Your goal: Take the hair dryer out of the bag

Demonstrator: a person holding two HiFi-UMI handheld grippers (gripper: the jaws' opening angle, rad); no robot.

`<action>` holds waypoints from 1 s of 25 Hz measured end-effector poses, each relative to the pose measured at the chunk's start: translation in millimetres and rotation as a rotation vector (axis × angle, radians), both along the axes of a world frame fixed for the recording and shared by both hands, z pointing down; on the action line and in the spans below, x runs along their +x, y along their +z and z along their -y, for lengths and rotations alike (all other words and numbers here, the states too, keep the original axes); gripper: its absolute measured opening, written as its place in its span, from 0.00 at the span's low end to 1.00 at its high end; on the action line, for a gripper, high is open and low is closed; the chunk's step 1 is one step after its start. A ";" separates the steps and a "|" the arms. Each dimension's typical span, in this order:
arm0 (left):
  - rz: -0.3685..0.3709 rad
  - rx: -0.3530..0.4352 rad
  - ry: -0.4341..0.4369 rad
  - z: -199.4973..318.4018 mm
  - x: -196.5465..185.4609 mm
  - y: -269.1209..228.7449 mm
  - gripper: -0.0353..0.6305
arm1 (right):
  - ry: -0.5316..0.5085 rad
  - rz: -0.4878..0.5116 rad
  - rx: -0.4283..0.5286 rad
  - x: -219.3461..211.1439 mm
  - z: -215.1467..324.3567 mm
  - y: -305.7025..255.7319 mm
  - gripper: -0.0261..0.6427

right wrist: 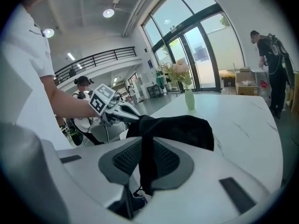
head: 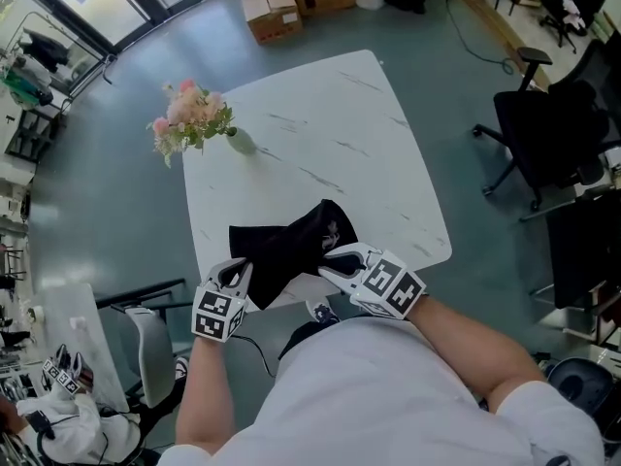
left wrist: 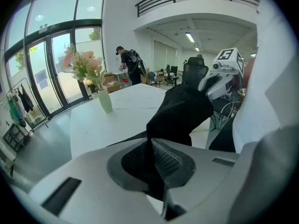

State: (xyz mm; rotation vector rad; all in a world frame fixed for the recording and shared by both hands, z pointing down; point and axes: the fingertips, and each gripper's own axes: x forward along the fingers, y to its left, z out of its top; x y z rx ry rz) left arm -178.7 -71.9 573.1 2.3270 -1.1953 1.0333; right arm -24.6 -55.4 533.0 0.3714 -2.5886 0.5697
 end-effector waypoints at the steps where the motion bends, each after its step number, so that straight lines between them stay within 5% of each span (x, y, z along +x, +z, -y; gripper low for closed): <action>1: 0.002 -0.002 0.008 -2.6 -1.7 0.7 0.10 | -0.010 0.002 0.005 -1.0 -0.9 -1.1 0.16; 9: 0.026 -0.018 0.048 -27.3 -16.2 14.2 0.10 | 0.011 -0.019 0.046 16.5 9.5 4.0 0.20; 13: 0.025 -0.021 0.044 -30.9 -17.1 17.9 0.10 | 0.026 -0.143 0.111 28.0 30.0 25.4 0.20; 20: 0.001 0.009 0.012 -25.8 -11.3 9.4 0.10 | -0.264 -0.494 0.378 3.8 31.6 86.9 0.31; 25: -0.002 0.063 0.010 -20.5 -3.4 -6.3 0.10 | -0.391 -0.578 0.384 -17.3 24.0 113.6 0.33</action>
